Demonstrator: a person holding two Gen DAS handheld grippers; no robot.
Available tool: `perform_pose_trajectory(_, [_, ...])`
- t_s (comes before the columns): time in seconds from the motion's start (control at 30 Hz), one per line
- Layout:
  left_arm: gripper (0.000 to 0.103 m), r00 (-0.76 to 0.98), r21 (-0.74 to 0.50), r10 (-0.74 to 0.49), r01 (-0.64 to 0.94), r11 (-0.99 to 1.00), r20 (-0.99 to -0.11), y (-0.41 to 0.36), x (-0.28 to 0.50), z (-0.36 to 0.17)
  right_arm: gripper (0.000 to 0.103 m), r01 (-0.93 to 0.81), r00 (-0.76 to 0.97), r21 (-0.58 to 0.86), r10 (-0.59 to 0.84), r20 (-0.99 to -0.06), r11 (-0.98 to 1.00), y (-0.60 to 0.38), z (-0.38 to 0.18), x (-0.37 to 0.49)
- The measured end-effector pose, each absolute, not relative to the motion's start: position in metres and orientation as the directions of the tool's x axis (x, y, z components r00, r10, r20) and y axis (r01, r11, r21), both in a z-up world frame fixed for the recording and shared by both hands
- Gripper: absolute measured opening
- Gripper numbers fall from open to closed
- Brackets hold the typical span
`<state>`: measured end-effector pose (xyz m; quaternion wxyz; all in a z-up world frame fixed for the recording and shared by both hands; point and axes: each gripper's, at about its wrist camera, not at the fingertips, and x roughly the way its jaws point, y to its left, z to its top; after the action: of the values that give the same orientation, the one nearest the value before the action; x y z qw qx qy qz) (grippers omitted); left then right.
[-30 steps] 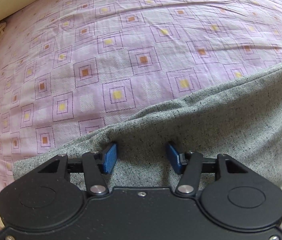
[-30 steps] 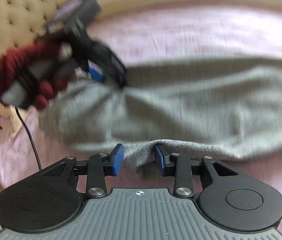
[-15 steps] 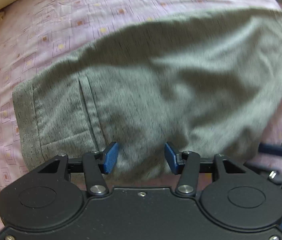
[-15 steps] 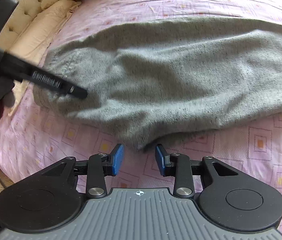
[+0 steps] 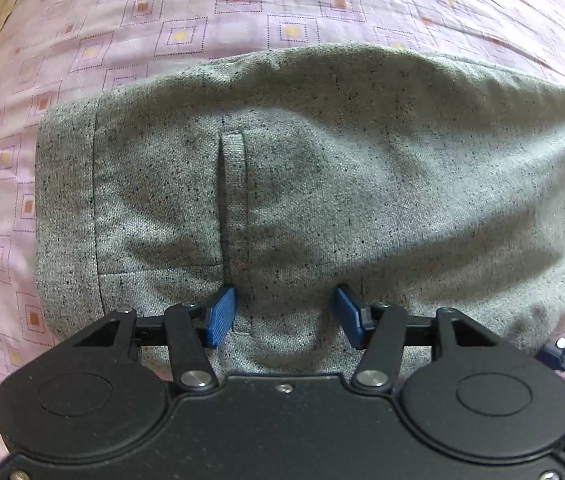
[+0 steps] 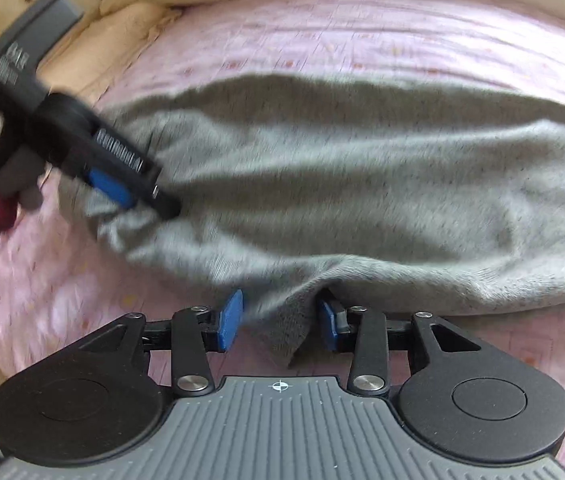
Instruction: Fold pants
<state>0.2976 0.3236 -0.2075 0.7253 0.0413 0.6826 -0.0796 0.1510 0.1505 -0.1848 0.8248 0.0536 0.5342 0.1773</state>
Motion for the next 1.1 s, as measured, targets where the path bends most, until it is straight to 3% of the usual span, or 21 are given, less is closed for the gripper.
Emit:
perform_pose_trajectory(0.13, [0.061,0.065,-0.032,-0.046,0.203,0.979,-0.997,0.322,0.297,-0.208,0.039,-0.268,0.305,0.278,0.356,-0.883,0.922,0.157,-0.192,0.143])
perform_pose_trajectory(0.3, [0.061,0.058,-0.048,-0.061,0.212,0.976,-0.996,0.325,0.294,-0.208,0.039,-0.22,0.376,0.285,0.351,-0.858,0.933,0.157,-0.187,0.15])
perform_pose_trajectory(0.33, [0.061,0.057,-0.052,-0.065,0.217,0.975,-0.996,0.326,0.294,-0.208,0.035,-0.223,0.386,0.288,0.356,-0.851,0.931,0.157,-0.185,0.154])
perform_pose_trajectory(0.4, [0.061,0.047,-0.061,-0.074,0.236,0.97,-0.996,0.329,0.296,-0.207,0.004,-0.246,0.344,0.315,0.386,-0.856,0.917,0.157,-0.181,0.161])
perform_pose_trajectory(0.53, [0.061,0.021,-0.099,-0.108,0.244,0.965,-0.994,0.335,0.299,-0.205,0.004,-0.296,0.384,0.332,0.43,-0.817,0.896,0.148,-0.151,0.145])
perform_pose_trajectory(0.63, [0.06,0.016,-0.106,-0.113,0.247,0.963,-0.993,0.339,0.297,-0.202,0.004,-0.307,0.318,0.282,0.377,-0.87,0.909,0.153,-0.169,0.132])
perform_pose_trajectory(0.77, [0.064,0.043,0.018,0.004,0.342,0.939,-0.999,0.334,0.284,-0.2,0.002,-0.277,0.23,0.258,0.325,-0.918,0.925,0.157,-0.197,0.125])
perform_pose_trajectory(0.83, [0.065,0.049,0.022,0.005,0.351,0.936,-0.999,0.34,0.277,-0.198,0.002,-0.269,0.228,0.277,0.34,-0.912,0.922,0.154,-0.194,0.118])
perform_pose_trajectory(0.97, [0.055,0.112,0.107,0.065,0.422,0.9,-0.992,0.332,0.265,-0.175,0.002,-0.277,0.256,0.307,0.378,-0.89,0.91,0.149,-0.173,0.107])
perform_pose_trajectory(1.1, [0.059,0.202,0.038,-0.057,0.437,0.899,-0.978,0.319,0.276,-0.145,0.004,-0.26,0.4,0.325,0.408,-0.821,0.909,0.14,-0.139,0.115])
